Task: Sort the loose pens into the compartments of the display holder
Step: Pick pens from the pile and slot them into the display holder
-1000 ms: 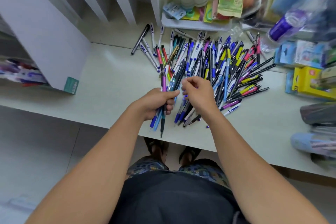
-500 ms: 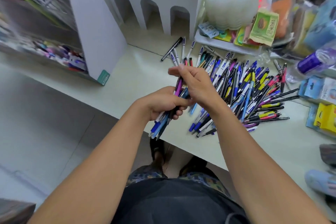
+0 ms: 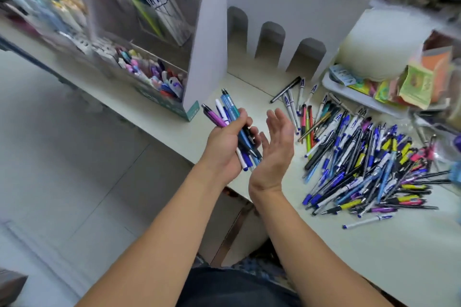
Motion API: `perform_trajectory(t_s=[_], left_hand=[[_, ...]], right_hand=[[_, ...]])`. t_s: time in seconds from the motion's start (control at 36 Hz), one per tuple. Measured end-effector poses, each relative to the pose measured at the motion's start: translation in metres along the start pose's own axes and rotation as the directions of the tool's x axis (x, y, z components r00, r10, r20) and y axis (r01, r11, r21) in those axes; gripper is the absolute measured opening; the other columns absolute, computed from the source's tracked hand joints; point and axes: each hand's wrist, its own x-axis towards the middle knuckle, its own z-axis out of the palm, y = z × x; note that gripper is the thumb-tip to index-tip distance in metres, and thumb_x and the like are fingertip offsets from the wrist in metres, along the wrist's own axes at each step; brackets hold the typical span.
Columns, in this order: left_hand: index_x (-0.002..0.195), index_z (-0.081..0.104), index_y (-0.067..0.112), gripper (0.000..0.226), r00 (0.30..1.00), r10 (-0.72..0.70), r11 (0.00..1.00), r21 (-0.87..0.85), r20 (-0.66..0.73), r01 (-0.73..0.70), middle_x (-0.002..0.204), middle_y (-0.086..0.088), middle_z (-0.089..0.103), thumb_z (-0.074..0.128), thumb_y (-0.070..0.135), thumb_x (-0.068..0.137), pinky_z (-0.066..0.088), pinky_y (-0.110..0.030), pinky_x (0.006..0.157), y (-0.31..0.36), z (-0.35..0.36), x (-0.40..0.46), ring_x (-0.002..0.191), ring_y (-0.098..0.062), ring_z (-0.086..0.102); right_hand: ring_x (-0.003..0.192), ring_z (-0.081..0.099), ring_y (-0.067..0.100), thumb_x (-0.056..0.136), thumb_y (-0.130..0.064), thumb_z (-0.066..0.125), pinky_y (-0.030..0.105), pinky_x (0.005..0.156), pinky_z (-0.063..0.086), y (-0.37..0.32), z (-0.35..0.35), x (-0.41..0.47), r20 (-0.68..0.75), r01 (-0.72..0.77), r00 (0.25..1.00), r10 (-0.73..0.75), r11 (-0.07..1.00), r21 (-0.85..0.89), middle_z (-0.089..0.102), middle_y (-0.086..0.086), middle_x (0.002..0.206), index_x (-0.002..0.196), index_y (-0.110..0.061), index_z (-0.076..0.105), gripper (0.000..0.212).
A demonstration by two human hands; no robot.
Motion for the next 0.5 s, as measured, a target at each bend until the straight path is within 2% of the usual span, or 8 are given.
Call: perform_trajectory(t_s=[0.08, 0.14, 0.22, 0.31, 0.36, 0.42, 0.5], left_hand=[[0.107, 0.059, 0.011, 0.007, 0.993, -0.048, 0.998, 0.042, 0.107, 0.044, 0.076, -0.001, 0.055, 0.056, 0.015, 0.103, 0.048, -0.023, 0.055, 0.042, -0.031, -0.001, 0.06, -0.011, 0.051], [0.116, 0.057, 0.011, 0.014, 0.972, -0.121, 0.982, 0.165, 0.199, 0.088, 0.076, 0.0, 0.053, 0.052, 0.013, 0.103, 0.043, -0.021, 0.051, 0.078, -0.058, -0.002, 0.057, -0.01, 0.046], [0.118, 0.059, 0.009, 0.018, 0.919, -0.24, 0.924, 0.363, 0.313, 0.118, 0.076, -0.001, 0.052, 0.053, 0.012, 0.102, 0.041, -0.021, 0.051, 0.127, -0.1, -0.008, 0.057, -0.011, 0.043], [0.117, 0.06, 0.008, 0.016, 0.903, -0.288, 0.869, 0.482, 0.318, 0.108, 0.076, -0.001, 0.052, 0.053, 0.011, 0.103, 0.04, -0.021, 0.051, 0.164, -0.127, -0.012, 0.057, -0.012, 0.043], [0.117, 0.059, 0.007, 0.014, 0.921, -0.268, 0.813, 0.579, 0.282, 0.059, 0.074, -0.001, 0.05, 0.053, 0.01, 0.104, 0.039, -0.022, 0.05, 0.185, -0.137, -0.013, 0.056, -0.012, 0.043], [0.108, 0.057, 0.011, 0.006, 0.93, -0.241, 0.742, 0.67, 0.278, -0.008, 0.071, 0.001, 0.047, 0.054, 0.008, 0.103, 0.037, -0.023, 0.05, 0.204, -0.14, -0.011, 0.054, -0.011, 0.042], [0.095, 0.052, 0.024, 0.019, 0.929, -0.216, 0.633, 0.768, 0.301, -0.102, 0.062, 0.008, 0.045, 0.052, 0.007, 0.103, 0.035, -0.024, 0.05, 0.227, -0.138, -0.006, 0.054, -0.009, 0.039]], right_hand=[[0.13, 0.055, 0.007, 0.087, -0.063, 0.039, 0.039, 0.111, 0.041, 0.005, 0.027, -0.009, -0.004, 0.093, 0.996, -0.094, 0.993, -0.074, 0.063, -0.005, 0.136, 0.129, -0.026, 0.061, 0.06], [0.121, 0.06, 0.011, 0.093, -0.055, 0.043, 0.041, 0.104, 0.048, 0.003, 0.044, -0.01, 0.031, 0.131, 0.991, -0.128, 0.982, -0.137, 0.066, -0.004, 0.127, 0.122, -0.026, 0.064, 0.046], [0.105, 0.066, 0.011, 0.103, -0.028, 0.054, 0.037, 0.089, 0.057, -0.004, 0.079, -0.006, 0.259, 0.178, 0.962, -0.091, 0.924, -0.339, 0.069, -0.005, 0.116, 0.122, -0.028, 0.063, 0.021], [0.096, 0.069, 0.009, 0.098, -0.021, 0.067, 0.026, 0.076, 0.056, -0.008, 0.125, -0.005, 0.515, 0.312, 0.857, -0.026, 0.821, -0.478, 0.069, -0.006, 0.113, 0.128, -0.032, 0.063, 0.032], [0.081, 0.067, 0.006, 0.093, -0.023, 0.074, 0.02, 0.066, 0.054, -0.009, 0.156, -0.009, 0.537, 0.326, 0.844, -0.01, 0.804, -0.497, 0.068, -0.009, 0.108, 0.123, -0.031, 0.067, 0.032], [0.064, 0.058, 0.001, 0.09, -0.023, 0.078, 0.015, 0.06, 0.048, -0.007, 0.18, -0.015, 0.535, 0.342, 0.845, -0.02, 0.788, -0.512, 0.071, -0.011, 0.1, 0.113, -0.025, 0.074, 0.023], [0.058, 0.051, 0.005, 0.092, -0.024, 0.075, 0.02, 0.056, 0.042, -0.006, 0.207, -0.02, 0.541, 0.298, 0.841, 0.029, 0.809, -0.507, 0.072, 0.002, 0.081, 0.091, -0.024, 0.077, 0.002]])
